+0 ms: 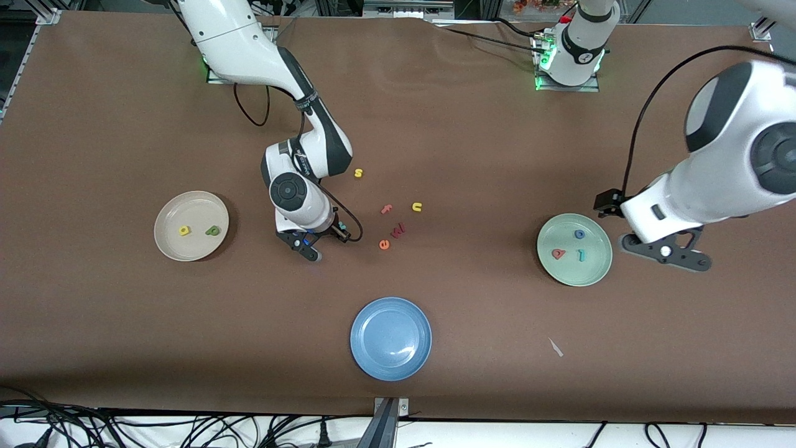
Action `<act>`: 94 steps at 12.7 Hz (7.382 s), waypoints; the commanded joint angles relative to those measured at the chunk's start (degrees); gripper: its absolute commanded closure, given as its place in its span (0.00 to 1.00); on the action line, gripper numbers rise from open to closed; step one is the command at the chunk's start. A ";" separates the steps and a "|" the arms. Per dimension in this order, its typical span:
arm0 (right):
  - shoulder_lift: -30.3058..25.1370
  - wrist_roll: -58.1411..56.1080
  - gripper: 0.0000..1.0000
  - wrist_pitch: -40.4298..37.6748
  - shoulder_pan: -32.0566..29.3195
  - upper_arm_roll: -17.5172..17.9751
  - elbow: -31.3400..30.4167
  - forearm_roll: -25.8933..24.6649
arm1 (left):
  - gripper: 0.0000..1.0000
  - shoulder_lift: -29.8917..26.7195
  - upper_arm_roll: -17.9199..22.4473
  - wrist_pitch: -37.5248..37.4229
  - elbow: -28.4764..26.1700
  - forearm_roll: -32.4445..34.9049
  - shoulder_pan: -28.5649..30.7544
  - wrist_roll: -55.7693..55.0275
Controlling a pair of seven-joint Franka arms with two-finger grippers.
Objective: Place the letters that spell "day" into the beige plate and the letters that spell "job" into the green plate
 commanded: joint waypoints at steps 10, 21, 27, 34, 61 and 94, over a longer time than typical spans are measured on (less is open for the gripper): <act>-12.42 -32.29 1.00 -10.07 -0.75 -10.71 -9.26 -0.05 | 0.00 -20.28 33.01 4.74 -16.30 -18.28 -19.28 -1.02; -20.61 -73.80 1.00 2.76 -1.10 -26.63 -27.13 -2.08 | 0.00 -26.72 33.66 7.48 -23.44 -18.20 -19.13 -0.94; -18.76 -70.84 0.00 -4.67 -1.71 -26.64 -19.60 -1.29 | 0.00 -26.37 33.48 6.51 -22.83 -17.41 -19.30 -0.32; -18.94 -63.36 0.00 -23.58 -2.07 -27.60 -9.91 -1.46 | 0.00 -26.20 33.48 6.51 -22.39 -17.41 -19.39 -0.59; -37.75 -56.15 0.00 -51.03 -32.48 4.83 8.73 -18.34 | 0.00 -25.84 33.48 6.51 -21.95 -17.41 -19.48 -0.41; -37.57 -54.57 0.00 -51.11 -32.04 4.83 8.64 -18.25 | 0.00 -25.84 33.48 6.51 -21.95 -17.41 -19.48 -0.41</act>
